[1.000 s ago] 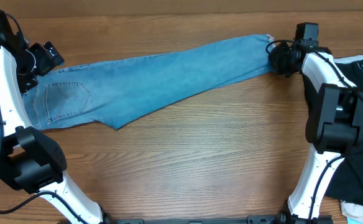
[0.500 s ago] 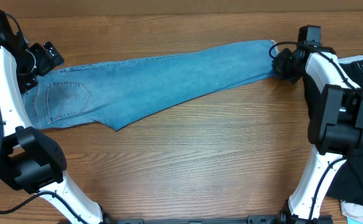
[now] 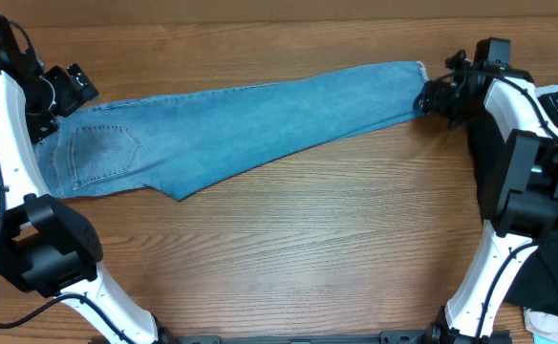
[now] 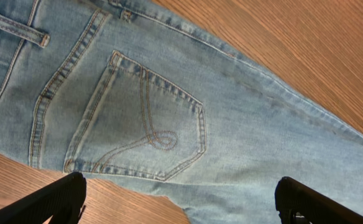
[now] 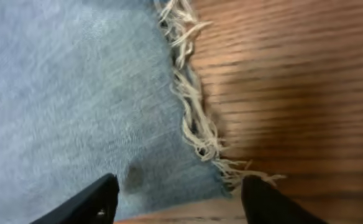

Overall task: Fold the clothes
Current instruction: 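Move the right gripper back to the hem and grasp it, then grasp the waistband with the left gripper and stretch the jeans lengthwise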

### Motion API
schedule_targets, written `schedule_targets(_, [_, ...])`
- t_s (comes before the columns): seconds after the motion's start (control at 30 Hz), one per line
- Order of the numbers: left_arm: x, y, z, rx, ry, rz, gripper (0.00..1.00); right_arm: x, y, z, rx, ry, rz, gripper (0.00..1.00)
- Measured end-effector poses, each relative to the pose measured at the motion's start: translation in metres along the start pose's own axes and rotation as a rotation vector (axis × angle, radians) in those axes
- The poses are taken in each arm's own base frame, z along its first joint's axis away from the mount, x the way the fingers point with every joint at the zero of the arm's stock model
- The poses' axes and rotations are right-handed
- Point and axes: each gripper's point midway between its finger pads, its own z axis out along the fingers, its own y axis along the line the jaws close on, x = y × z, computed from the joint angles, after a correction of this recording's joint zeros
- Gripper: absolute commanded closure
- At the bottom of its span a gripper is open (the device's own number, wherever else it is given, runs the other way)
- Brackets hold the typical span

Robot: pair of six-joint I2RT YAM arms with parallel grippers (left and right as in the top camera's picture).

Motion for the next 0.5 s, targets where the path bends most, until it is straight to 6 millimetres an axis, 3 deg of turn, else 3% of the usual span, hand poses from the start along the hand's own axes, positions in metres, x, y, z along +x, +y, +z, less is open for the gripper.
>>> schedule_targets(0.07, [0.000,0.000,0.000,0.000,-0.001,0.000,0.00,0.000,0.000,0.002,-0.003,-0.001,0.001,0.46])
schedule_targets(0.27, [0.000,0.000,0.000,0.000,-0.001,0.000,0.00,-0.009,0.009,0.007,-0.065,-0.033,0.047,0.51])
schedule_targets(0.3, [0.000,0.000,0.000,0.000,-0.001,0.000,0.00,-0.010,0.010,0.008,-0.072,-0.036,0.051,0.57])
schedule_targets(0.37, [0.000,0.000,0.000,0.000,-0.001,0.000,0.00,-0.014,0.011,0.009,-0.083,-0.053,0.049,0.87])
schedule_targets(0.5, [0.000,0.000,0.000,0.000,-0.001,0.000,0.00,-0.014,0.011,0.010,-0.084,-0.055,0.053,0.96])
